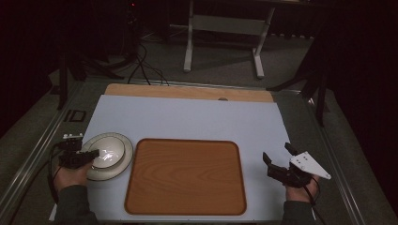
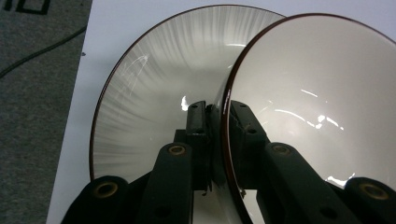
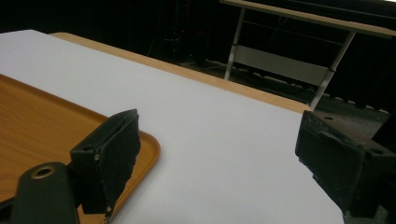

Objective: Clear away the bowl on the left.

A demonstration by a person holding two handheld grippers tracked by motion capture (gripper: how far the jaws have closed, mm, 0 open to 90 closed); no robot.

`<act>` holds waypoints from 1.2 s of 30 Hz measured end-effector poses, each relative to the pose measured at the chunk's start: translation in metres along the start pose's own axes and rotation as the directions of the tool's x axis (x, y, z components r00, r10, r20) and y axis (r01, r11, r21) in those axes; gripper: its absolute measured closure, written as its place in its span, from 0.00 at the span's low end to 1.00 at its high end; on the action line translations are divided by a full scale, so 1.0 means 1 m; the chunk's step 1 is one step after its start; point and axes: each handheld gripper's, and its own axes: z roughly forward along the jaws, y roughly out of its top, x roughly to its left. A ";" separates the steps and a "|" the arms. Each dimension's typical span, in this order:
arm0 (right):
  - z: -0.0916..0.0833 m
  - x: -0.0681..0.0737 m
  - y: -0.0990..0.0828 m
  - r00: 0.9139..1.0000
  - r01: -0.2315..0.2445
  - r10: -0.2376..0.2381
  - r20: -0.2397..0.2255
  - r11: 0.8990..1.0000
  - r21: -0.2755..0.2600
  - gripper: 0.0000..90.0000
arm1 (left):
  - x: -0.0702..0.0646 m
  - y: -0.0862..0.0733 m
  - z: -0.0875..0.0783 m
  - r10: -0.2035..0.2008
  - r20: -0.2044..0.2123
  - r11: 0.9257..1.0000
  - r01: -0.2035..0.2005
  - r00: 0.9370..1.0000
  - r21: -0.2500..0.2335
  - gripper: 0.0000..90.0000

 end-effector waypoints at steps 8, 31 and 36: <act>0.000 -0.001 0.000 1.000 -0.002 0.002 0.003 1.000 -0.001 0.15 | 0.004 -0.001 -0.002 -0.029 0.033 1.000 0.028 0.999 0.004 0.92; -0.001 -0.003 0.000 1.000 -0.008 0.008 0.007 1.000 -0.005 0.15 | 0.004 0.000 -0.018 -0.079 0.176 0.992 0.095 0.981 -0.089 0.92; -0.001 -0.003 0.000 1.000 -0.009 0.009 0.007 1.000 -0.005 0.15 | 0.001 0.002 -0.023 -0.079 0.201 0.988 0.104 0.976 -0.117 0.92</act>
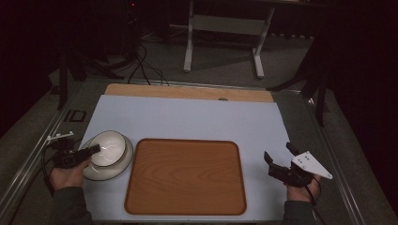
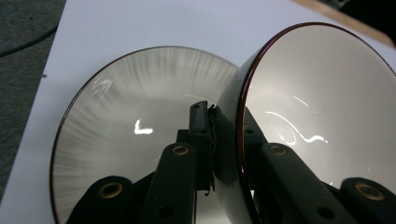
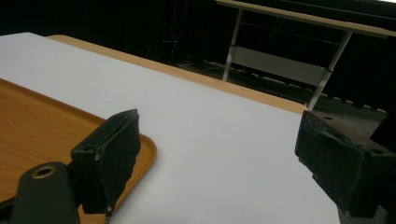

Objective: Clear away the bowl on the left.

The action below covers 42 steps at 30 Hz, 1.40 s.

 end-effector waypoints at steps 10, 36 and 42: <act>-0.001 -0.001 0.000 1.000 -0.005 0.005 0.004 1.000 -0.003 0.15 | -0.017 0.005 -0.010 0.023 0.047 0.999 -0.021 0.999 -0.045 0.92; -0.001 -0.001 0.000 1.000 -0.006 0.006 -0.003 1.000 -0.009 0.15 | -0.066 0.005 0.000 0.107 0.102 0.994 -0.104 0.989 -0.038 0.92; -0.001 -0.001 0.000 1.000 -0.008 0.008 -0.003 1.000 -0.011 0.15 | -0.075 0.003 0.006 0.128 0.104 0.992 -0.125 0.986 -0.028 0.92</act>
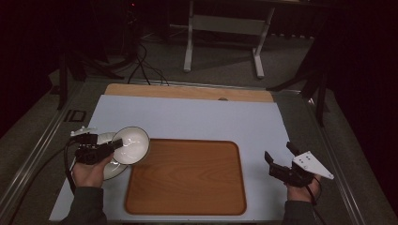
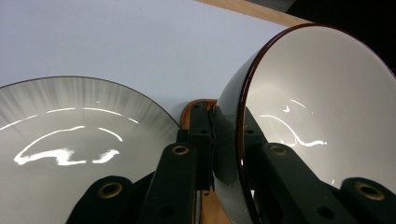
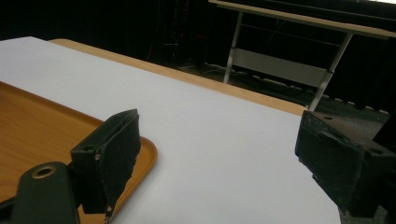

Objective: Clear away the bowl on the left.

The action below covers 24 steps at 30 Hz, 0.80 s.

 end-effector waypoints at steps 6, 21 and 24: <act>0.000 0.000 0.000 1.000 -0.001 0.001 -0.002 1.000 -0.004 0.15 | -0.007 -0.001 0.005 0.006 0.003 1.000 -0.006 1.000 0.001 0.92; 0.000 0.001 0.000 1.000 -0.006 0.006 -0.004 1.000 -0.007 0.15 | -0.023 -0.002 0.019 0.048 0.007 0.999 -0.048 0.999 0.016 0.92; 0.000 0.001 0.000 1.000 -0.005 0.005 -0.004 1.000 -0.007 0.15 | -0.025 -0.003 0.021 0.053 0.006 0.998 -0.053 0.999 0.018 0.92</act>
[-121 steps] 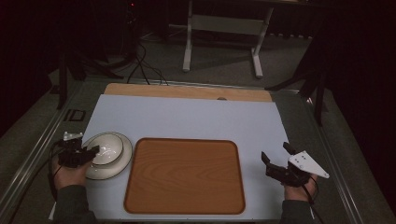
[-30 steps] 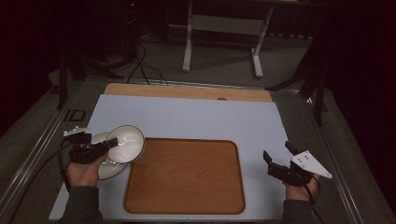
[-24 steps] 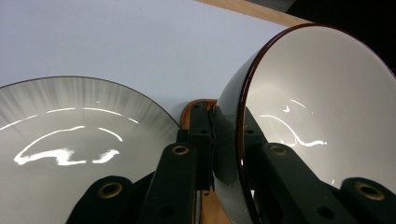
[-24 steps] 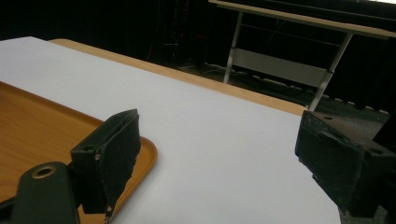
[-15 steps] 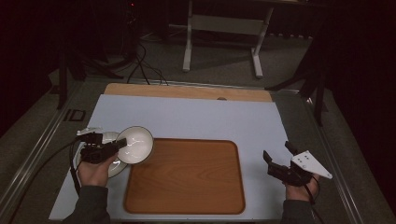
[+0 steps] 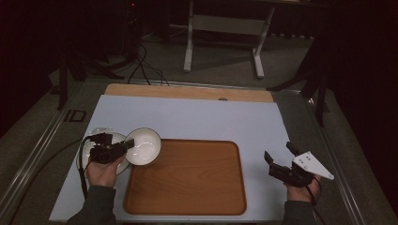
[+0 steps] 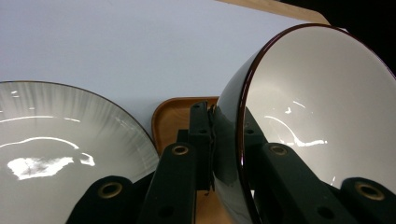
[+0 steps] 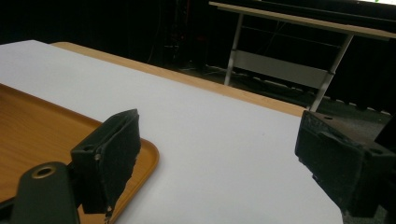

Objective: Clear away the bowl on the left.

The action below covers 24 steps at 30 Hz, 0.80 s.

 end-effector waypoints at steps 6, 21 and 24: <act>0.000 0.000 0.000 1.000 0.000 0.000 0.000 1.000 0.000 0.15 | -0.005 -0.001 0.005 0.009 -0.003 1.000 -0.009 1.000 0.002 0.92; 0.000 0.001 0.000 1.000 0.002 -0.002 0.001 1.000 0.000 0.15 | -0.019 -0.005 0.020 0.044 0.009 0.998 -0.044 0.999 0.033 0.92; 0.000 0.001 0.000 1.000 0.003 -0.003 0.001 1.000 -0.001 0.15 | -0.022 -0.005 0.023 0.048 0.013 0.998 -0.048 0.999 0.037 0.92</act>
